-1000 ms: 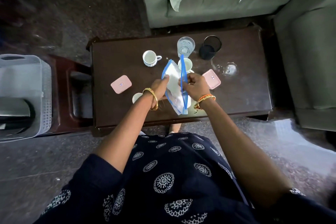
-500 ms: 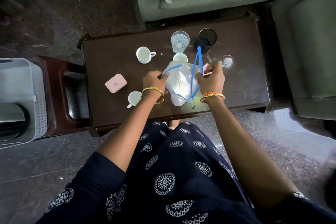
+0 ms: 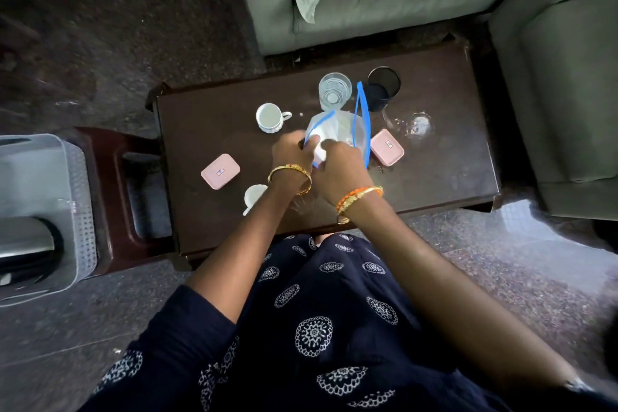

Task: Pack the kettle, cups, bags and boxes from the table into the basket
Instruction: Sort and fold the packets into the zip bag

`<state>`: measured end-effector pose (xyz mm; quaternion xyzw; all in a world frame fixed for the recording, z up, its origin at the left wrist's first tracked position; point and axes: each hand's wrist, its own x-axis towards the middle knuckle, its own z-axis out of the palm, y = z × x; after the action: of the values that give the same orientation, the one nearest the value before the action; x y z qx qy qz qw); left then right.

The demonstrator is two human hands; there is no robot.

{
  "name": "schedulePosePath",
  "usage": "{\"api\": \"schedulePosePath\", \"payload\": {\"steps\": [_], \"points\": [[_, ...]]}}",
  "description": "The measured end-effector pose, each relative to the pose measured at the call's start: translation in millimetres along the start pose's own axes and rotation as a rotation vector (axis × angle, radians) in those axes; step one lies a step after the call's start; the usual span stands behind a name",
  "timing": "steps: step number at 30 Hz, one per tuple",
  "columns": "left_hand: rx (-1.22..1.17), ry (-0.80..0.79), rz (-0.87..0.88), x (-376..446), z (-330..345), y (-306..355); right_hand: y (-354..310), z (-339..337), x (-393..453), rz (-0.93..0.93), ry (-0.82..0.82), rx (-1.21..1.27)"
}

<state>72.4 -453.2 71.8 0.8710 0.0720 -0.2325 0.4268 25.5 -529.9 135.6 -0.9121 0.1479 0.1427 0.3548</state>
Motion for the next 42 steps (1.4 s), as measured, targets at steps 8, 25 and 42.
{"api": "schedulePosePath", "payload": {"steps": [8, 25, 42], "points": [[0.116, -0.056, 0.058, 10.7, -8.8, -11.2, 33.9, 36.2, 45.6, 0.328, -0.124, -0.032], [0.093, -0.197, 0.083, 6.4, -11.5, -29.5, 66.3, 69.6, 34.2, 0.382, -0.003, 0.29], [0.4, 0.15, -0.087, -24.1, 59.5, -8.0, 116.3, -37.1, -33.1, 0.108, 0.248, 0.795]]}}
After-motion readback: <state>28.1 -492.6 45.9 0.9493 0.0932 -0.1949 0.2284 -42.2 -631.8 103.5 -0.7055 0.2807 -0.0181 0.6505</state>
